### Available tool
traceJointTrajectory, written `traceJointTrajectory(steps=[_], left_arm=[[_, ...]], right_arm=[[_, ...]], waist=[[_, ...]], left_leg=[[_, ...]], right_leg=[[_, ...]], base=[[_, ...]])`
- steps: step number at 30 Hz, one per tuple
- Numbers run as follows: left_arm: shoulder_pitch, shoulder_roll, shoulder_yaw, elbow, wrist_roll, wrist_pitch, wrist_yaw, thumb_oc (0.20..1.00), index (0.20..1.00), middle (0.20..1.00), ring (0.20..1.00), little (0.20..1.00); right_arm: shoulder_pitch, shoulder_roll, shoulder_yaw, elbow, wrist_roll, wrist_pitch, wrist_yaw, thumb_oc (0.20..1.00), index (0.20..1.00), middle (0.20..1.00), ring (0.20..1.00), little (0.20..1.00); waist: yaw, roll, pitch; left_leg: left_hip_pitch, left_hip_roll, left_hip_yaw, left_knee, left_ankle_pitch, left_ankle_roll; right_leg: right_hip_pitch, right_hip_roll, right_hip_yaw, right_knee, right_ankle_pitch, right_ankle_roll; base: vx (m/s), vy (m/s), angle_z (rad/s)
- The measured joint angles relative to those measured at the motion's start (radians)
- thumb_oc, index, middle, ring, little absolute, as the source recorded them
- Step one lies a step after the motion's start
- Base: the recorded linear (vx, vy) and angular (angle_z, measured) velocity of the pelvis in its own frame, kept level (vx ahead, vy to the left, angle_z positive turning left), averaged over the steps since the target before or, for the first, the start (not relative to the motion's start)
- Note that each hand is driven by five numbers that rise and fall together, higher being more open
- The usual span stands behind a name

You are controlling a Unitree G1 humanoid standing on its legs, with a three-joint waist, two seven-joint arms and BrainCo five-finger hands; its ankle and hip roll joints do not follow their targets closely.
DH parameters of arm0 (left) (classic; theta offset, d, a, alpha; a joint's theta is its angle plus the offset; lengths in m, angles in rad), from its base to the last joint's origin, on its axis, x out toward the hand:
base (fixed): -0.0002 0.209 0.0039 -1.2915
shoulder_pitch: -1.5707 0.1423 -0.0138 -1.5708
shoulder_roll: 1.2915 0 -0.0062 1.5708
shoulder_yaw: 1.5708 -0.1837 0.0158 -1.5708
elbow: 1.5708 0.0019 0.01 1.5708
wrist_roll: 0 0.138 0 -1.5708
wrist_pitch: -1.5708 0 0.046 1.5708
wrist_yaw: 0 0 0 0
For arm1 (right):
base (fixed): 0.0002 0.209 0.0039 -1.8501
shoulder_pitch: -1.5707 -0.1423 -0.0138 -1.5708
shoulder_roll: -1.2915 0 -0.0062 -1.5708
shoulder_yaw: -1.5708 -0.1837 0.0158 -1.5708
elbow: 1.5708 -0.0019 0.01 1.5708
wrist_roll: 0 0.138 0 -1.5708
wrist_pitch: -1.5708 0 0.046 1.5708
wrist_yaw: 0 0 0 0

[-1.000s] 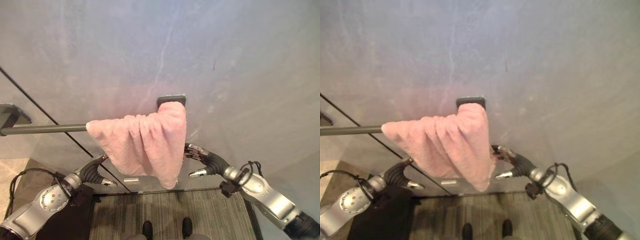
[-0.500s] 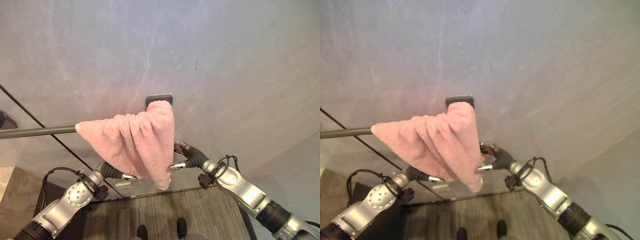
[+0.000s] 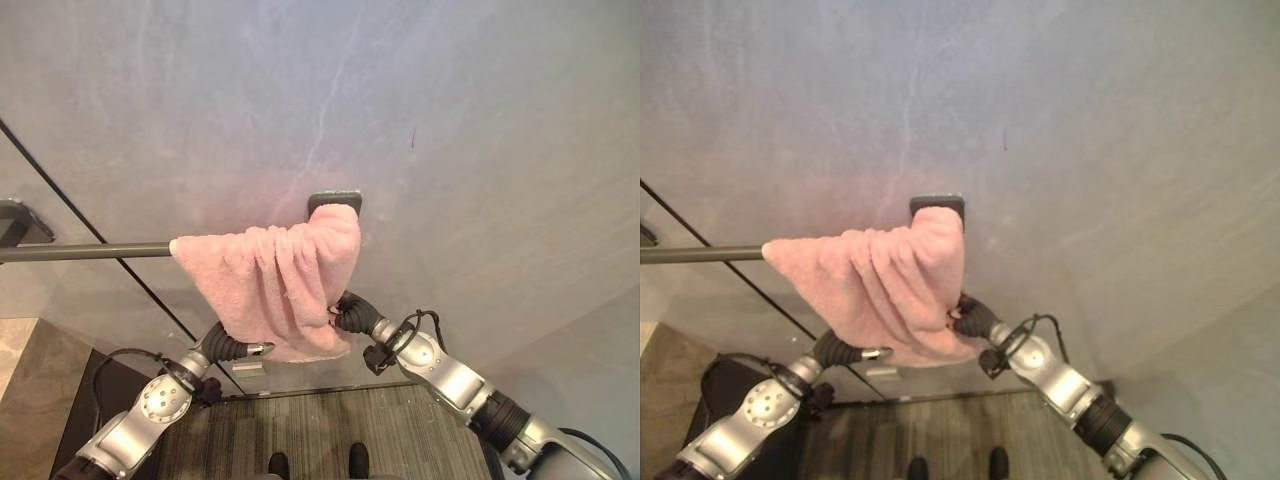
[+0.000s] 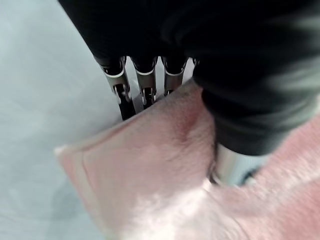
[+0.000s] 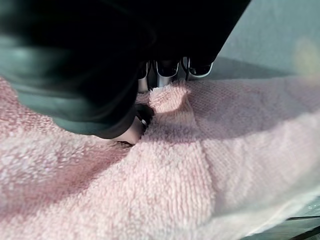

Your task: Put brush and paste in cup on sink, flatten towel.

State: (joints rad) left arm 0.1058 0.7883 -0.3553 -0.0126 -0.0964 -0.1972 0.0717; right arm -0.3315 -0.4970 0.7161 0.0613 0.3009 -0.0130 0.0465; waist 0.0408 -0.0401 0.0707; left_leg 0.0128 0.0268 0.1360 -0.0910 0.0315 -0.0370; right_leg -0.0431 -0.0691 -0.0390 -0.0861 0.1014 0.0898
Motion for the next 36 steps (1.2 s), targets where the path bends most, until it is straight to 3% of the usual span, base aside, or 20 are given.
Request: traceJointTrajectory(steps=[8,11,13,15,17,21,26,30,33,35,36], left_arm=[[0.094,-0.012,0.126,-0.133,-0.003,-0.003,0.022,0.2,0.2,0.2,0.2,0.2],[0.169,-0.044,0.229,-0.237,-0.013,-0.012,0.042,0.2,0.2,0.2,0.2,0.2],[0.184,-0.061,0.264,-0.267,-0.02,-0.022,0.067,0.2,0.2,0.2,0.2,0.2],[0.199,-0.138,0.329,-0.289,-0.023,-0.028,0.11,0.2,0.2,0.2,0.2,0.2],[0.214,-0.142,0.373,-0.29,-0.021,-0.035,0.152,0.2,0.2,0.2,0.2,0.2],[0.22,-0.208,0.438,-0.272,-0.023,-0.04,0.231,0.2,0.2,0.2,0.2,0.2],[0.208,-0.206,0.416,-0.185,-0.024,-0.039,0.239,0.2,0.2,0.2,0.2,0.2],[0.177,-0.202,0.331,-0.117,-0.044,-0.008,0.227,0.2,0.2,0.2,0.2,0.2],[0.15,-0.201,0.309,-0.096,-0.044,-0.003,0.218,0.2,0.2,0.2,0.2,0.2],[0.093,-0.198,0.239,-0.038,-0.042,0.012,0.199,0.2,0.2,0.2,0.2,0.2],[0.084,-0.198,0.223,-0.036,-0.042,0.02,0.187,0.2,0.2,0.2,0.2,0.2]], right_arm=[[0.118,-0.114,-0.103,-0.31,0.048,-0.016,0.025,0.2,0.2,0.2,0.2,0.2],[0.136,-0.154,-0.109,-0.427,0.067,-0.024,0.031,0.2,0.2,0.2,0.2,0.2],[0.133,-0.142,-0.105,-0.445,0.082,-0.046,0.042,0.2,0.2,0.2,0.2,0.2],[0.076,-0.126,-0.049,-0.435,0.114,-0.051,0.044,0.2,0.2,0.2,0.2,0.2],[-0.007,-0.078,-0.004,-0.401,0.108,-0.049,0.042,0.2,0.2,0.2,0.2,0.2],[-0.127,0.052,0.018,-0.321,0.057,-0.048,0.036,0.2,0.2,0.2,0.2,0.2],[-0.146,0.068,0.037,-0.246,0.024,-0.02,0.021,0.2,0.2,0.2,0.2,0.2],[-0.116,0.057,0.034,-0.201,-0.002,-0.002,0.021,0.2,0.2,0.2,0.2,0.2],[-0.096,0.05,0.027,-0.202,-0.003,-0.003,0.021,0.2,0.2,0.2,0.2,0.2],[-0.035,0.042,0.004,-0.2,-0.003,0.0,0.022,0.2,0.2,0.2,0.2,0.2],[-0.024,0.021,0.005,-0.201,-0.004,0.001,0.024,0.2,0.2,0.2,0.2,0.2]], waist=[[-0.001,-0.003,-0.002],[0.004,-0.005,-0.003],[0.013,-0.007,-0.004],[0.041,-0.017,-0.006],[0.085,-0.025,-0.008],[0.124,-0.028,-0.005],[0.137,-0.037,0.009],[0.128,-0.036,0.03],[0.102,-0.038,0.036],[0.099,-0.035,0.04],[0.073,-0.038,0.046]], left_leg=[[-0.015,0.0,-0.03,-0.003,-0.001,-0.001],[-0.018,0.0,-0.043,0.0,0.0,0.0],[-0.019,0.001,-0.048,-0.002,0.0,0.0],[-0.035,0.001,-0.076,0.0,0.001,-0.004],[-0.051,0.002,-0.097,0.002,0.005,-0.011],[-0.066,-0.002,-0.117,0.002,0.007,-0.016],[-0.068,-0.009,-0.128,0.002,0.013,-0.01],[-0.069,-0.016,-0.129,0.002,0.013,-0.01],[-0.068,-0.018,-0.129,0.002,0.013,-0.01],[-0.067,-0.02,-0.128,0.002,0.013,-0.01],[-0.067,-0.021,-0.127,0.002,0.013,-0.01]], right_leg=[[0.003,-0.001,-0.027,0.0,-0.009,0.0],[0.005,-0.001,-0.036,0.0,-0.011,-0.001],[0.01,-0.002,-0.052,0.0,-0.016,-0.002],[0.005,-0.001,-0.074,0.0,-0.018,-0.002],[-0.001,-0.001,-0.092,0.0,-0.022,-0.004],[-0.007,-0.006,-0.111,0.0,-0.025,-0.001],[-0.005,-0.012,-0.125,0.0,-0.03,0.004],[-0.005,-0.02,-0.128,0.0,-0.03,0.005],[-0.005,-0.021,-0.129,0.0,-0.031,0.006],[-0.003,-0.024,-0.129,0.0,-0.032,0.007],[-0.003,-0.024,-0.129,0.0,-0.032,0.007]], base=[[-0.01,-0.015,0.1],[-0.01,-0.025,0.1],[-0.01,-0.035,0.13],[-0.06,-0.054,0.37],[-0.04,-0.034,0.37],[-0.02,-0.014,0.14],[-0.04,-0.006,0.1],[-0.03,0.003,0.01],[-0.02,0.006,0.01],[0.0,0.0,0.0],[0.0,0.0,0.0]])
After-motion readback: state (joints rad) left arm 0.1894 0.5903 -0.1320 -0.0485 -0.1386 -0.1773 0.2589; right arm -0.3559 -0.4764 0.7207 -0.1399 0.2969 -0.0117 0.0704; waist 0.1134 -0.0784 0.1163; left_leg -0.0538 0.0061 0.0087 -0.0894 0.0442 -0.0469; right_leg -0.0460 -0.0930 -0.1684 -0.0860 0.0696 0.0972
